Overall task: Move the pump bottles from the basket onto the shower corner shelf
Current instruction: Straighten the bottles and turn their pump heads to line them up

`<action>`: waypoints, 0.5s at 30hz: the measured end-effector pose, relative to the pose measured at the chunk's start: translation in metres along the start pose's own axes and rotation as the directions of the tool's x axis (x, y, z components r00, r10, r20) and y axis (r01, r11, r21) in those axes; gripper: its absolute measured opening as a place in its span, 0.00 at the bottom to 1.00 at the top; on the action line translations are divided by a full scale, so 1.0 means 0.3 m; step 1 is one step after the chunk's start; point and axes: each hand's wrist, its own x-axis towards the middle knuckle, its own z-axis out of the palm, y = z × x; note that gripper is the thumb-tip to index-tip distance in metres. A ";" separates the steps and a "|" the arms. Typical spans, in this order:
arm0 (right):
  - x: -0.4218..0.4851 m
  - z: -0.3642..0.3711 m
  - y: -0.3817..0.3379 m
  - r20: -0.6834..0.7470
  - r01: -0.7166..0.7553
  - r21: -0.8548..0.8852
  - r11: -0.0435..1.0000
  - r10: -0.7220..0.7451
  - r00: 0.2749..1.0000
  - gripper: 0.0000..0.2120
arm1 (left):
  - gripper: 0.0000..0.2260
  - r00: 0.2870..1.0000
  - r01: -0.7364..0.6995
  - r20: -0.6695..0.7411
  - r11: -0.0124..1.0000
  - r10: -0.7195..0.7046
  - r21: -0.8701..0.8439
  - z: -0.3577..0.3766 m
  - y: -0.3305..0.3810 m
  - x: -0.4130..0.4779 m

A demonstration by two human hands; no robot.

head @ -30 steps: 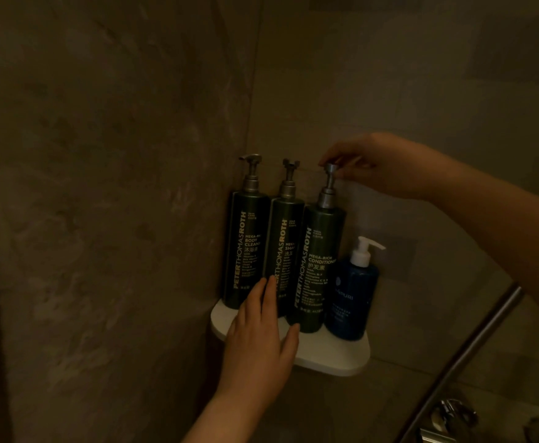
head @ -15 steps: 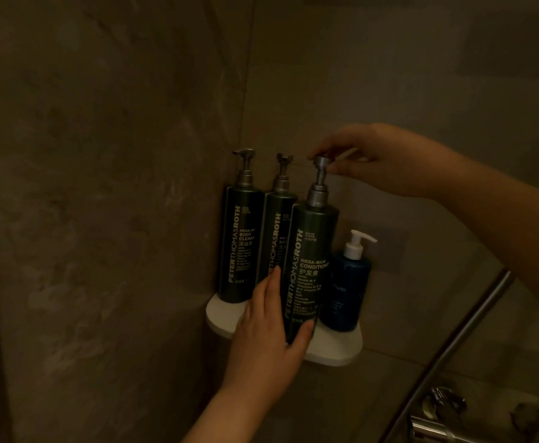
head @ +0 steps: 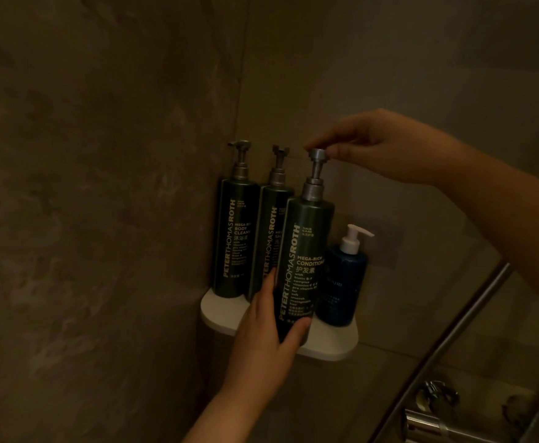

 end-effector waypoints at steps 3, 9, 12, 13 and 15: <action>-0.003 -0.005 -0.008 -0.005 -0.006 -0.007 1.000 0.006 1.000 0.10 | 0.36 1.000 0.000 -0.011 1.000 0.000 0.005 0.005 -0.002 -0.002; 0.000 0.002 -0.008 -0.096 -0.073 -0.029 0.997 0.070 0.993 0.09 | 0.35 0.999 0.003 -0.049 1.000 -0.002 0.026 0.017 -0.003 -0.005; 0.013 -0.002 -0.001 -0.135 -0.112 -0.042 0.993 0.105 0.985 0.11 | 0.35 0.998 0.006 -0.060 0.999 -0.004 0.034 0.021 -0.004 -0.003; 0.019 -0.004 0.001 -0.144 -0.124 -0.063 0.990 0.114 0.983 0.12 | 0.35 0.998 0.007 -0.061 0.999 -0.005 0.032 0.022 -0.005 -0.003; 0.031 -0.008 0.002 -0.153 -0.136 -0.097 0.986 0.121 0.981 0.15 | 0.35 0.998 0.003 -0.064 0.999 -0.001 0.038 0.023 -0.007 -0.004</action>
